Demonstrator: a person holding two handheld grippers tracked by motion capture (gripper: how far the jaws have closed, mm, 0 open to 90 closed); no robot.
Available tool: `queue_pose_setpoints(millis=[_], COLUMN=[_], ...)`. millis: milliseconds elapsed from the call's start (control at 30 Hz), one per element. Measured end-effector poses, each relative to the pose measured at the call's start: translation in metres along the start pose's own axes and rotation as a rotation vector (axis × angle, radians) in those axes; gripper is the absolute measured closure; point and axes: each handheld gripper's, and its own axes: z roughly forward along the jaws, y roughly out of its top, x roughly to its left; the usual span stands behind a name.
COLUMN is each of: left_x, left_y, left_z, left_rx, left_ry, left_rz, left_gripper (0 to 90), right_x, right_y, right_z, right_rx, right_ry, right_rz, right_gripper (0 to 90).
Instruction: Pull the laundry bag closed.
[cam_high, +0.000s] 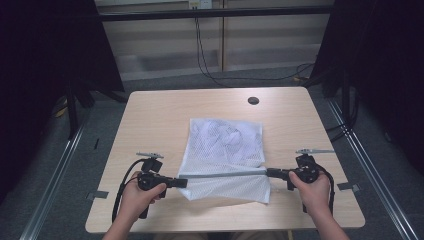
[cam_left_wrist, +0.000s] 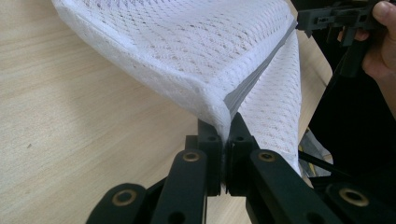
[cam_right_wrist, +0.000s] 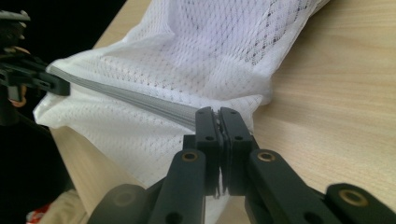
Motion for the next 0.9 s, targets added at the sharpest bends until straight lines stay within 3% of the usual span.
queue_pose_setpoints(millis=[167, 300, 400, 433, 500, 600, 667, 767, 900], left_x=[-0.0004, -0.0006, -0.0006, -0.0003, 0.0002, 0.0006, 0.0011, 0.0022, 0.0032], left_y=[-0.0002, -0.0009, -0.0030, -0.0036, -0.0041, -0.0037, -0.0039, -0.0035, -0.0031], left_z=[0.0004, 0.0007, 0.0013, 0.0009, 0.0003, -0.0015, -0.0023, -0.0020, -0.0027], left_rx=[0.003, 0.007, 0.015, 0.010, -0.002, -0.011, -0.022, -0.066, -0.104], left_ry=[-0.003, -0.011, 0.020, 0.021, 0.028, 0.076, 0.098, 0.153, 0.219], left_rz=[-0.002, 0.036, 0.092, 0.090, 0.109, 0.139, 0.148, 0.208, 0.263], left_gripper=[87.8, 85.6, 77.5, 74.0, 60.0, 42.7, 36.5, 17.8, 10.5], right_x=[-0.0015, -0.0013, -0.0021, -0.0023, -0.0026, -0.0021, -0.0013, 0.0003, -0.0004], right_y=[-0.0004, -0.0012, -0.0019, -0.0022, -0.0027, -0.0026, -0.0029, -0.0021, -0.0017], right_z=[-0.0013, -0.0012, -0.0024, -0.0029, -0.0035, -0.0033, -0.0035, -0.0036, -0.0054], right_rx=[-0.003, -0.009, -0.019, -0.026, -0.028, -0.056, -0.070, -0.085, -0.100], right_ry=[-0.011, 0.001, -0.005, -0.006, -0.010, -0.035, -0.064, -0.117, -0.164], right_rz=[-0.009, -0.010, -0.031, -0.039, -0.043, -0.063, -0.077, -0.107, -0.149], right_gripper=[87.9, 87.7, 87.5, 87.4, 86.0, 68.0, 59.9, 40.6, 30.9])
